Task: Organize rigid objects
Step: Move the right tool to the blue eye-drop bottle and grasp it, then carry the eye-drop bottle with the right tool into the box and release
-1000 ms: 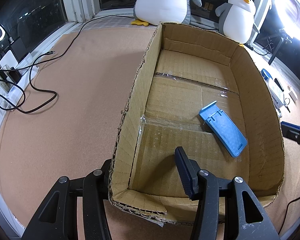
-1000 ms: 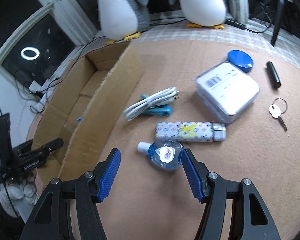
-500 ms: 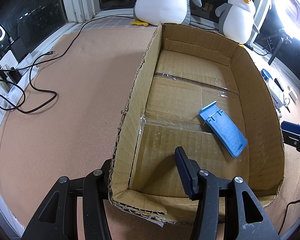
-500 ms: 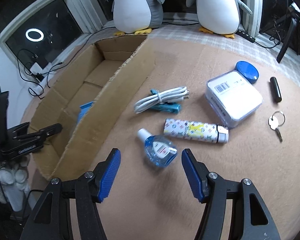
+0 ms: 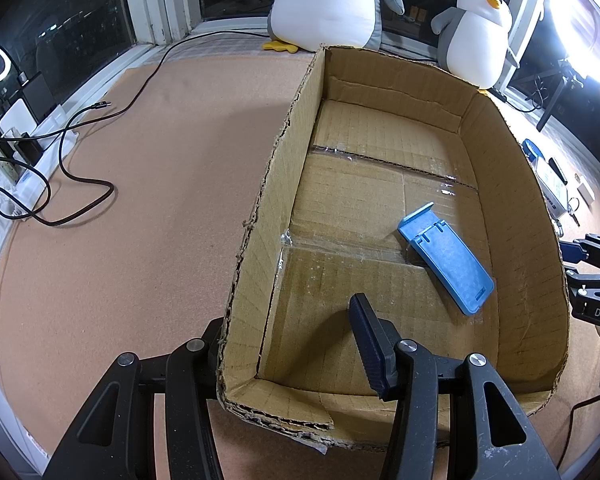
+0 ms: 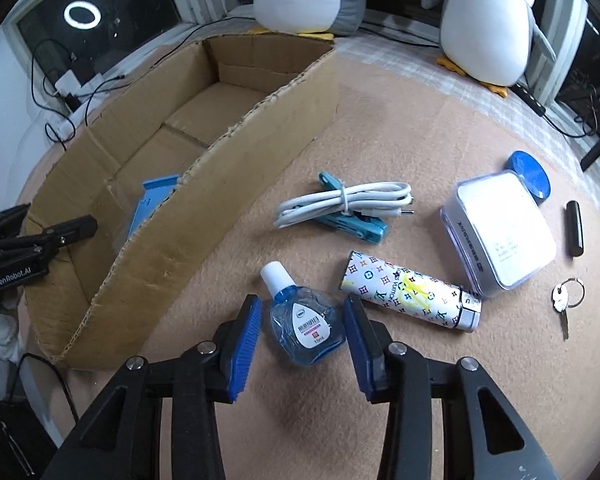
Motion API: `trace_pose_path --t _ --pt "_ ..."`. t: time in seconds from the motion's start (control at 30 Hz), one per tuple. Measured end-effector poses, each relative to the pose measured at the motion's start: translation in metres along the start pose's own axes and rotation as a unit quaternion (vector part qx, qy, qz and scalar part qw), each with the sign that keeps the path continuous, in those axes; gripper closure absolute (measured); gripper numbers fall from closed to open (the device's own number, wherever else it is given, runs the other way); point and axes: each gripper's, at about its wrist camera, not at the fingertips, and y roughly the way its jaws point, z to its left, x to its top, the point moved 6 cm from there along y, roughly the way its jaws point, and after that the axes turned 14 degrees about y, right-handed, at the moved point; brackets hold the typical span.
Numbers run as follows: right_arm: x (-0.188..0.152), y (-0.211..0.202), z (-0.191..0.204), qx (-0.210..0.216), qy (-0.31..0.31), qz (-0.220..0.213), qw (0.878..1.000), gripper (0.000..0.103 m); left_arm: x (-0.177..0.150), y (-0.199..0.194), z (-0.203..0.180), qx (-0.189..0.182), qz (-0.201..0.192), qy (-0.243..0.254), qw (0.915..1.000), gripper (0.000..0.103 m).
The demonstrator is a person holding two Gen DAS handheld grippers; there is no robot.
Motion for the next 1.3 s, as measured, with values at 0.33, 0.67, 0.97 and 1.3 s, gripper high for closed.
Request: trace_pose_path --t 0.33,0.67,0.97,1.3 --pt "-0.010 -0.005 0.000 -0.010 0.003 -0.004 1.000 0.072 0.000 0.000 0.001 0.000 -0.001 0.000 1.0000 0.049" --pt "-0.011 -0.046 0.003 0.018 0.042 -0.043 0.998 0.072 0.000 0.000 0.001 -0.001 -0.001 -0.001 1.0000 0.049" --pt "0.007 -0.082 0.055 0.062 0.013 -0.074 0.995 0.072 0.000 0.000 0.001 -0.001 -0.001 -0.001 1.0000 0.049" --pt "0.021 -0.053 0.111 0.095 -0.016 -0.055 0.994 0.072 -0.001 0.000 0.001 -0.001 -0.002 -0.001 1.0000 0.049"
